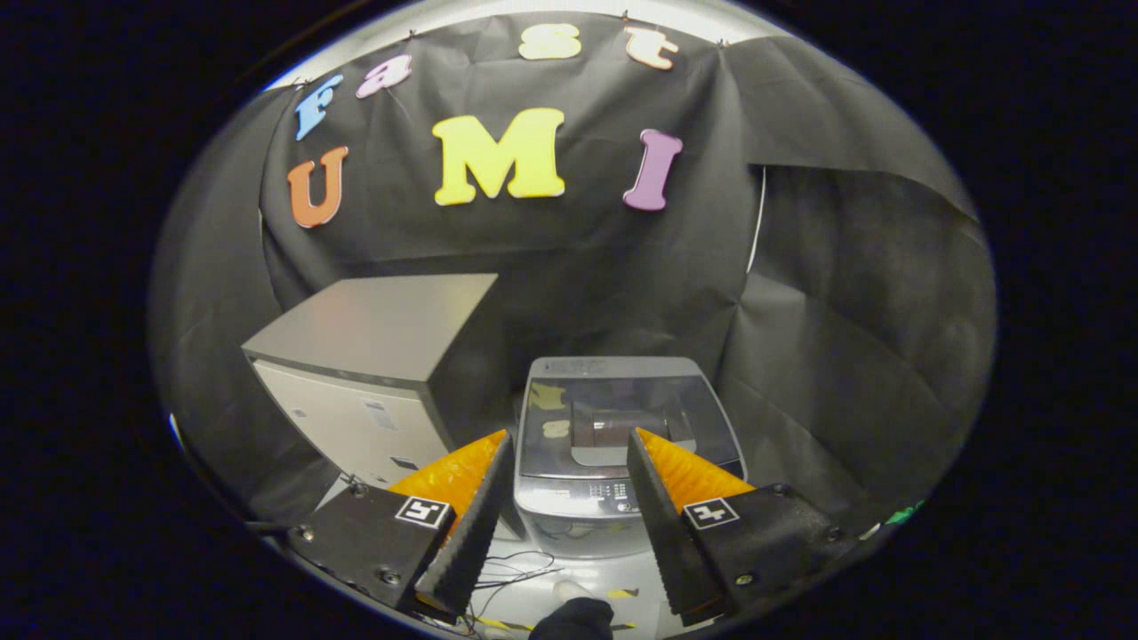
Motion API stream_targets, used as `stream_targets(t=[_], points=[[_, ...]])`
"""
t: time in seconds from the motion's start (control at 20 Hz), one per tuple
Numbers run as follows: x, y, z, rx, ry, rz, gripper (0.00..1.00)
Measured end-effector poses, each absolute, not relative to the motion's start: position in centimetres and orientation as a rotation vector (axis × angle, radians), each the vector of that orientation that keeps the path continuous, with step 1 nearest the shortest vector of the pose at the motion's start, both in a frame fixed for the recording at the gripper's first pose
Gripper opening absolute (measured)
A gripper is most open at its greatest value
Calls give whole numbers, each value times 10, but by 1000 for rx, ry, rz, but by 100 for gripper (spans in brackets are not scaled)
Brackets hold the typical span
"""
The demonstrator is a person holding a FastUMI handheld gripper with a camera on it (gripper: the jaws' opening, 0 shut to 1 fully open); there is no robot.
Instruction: Put the clothes into the washing machine and then close the washing machine lid.
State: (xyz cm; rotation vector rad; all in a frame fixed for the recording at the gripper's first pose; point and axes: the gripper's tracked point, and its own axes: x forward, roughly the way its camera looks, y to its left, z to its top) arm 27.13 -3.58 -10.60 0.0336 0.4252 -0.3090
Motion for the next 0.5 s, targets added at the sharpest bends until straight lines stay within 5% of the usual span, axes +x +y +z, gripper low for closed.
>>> stream_targets(t=[0.5], points=[[146,56,3,9,162,-295,82]])
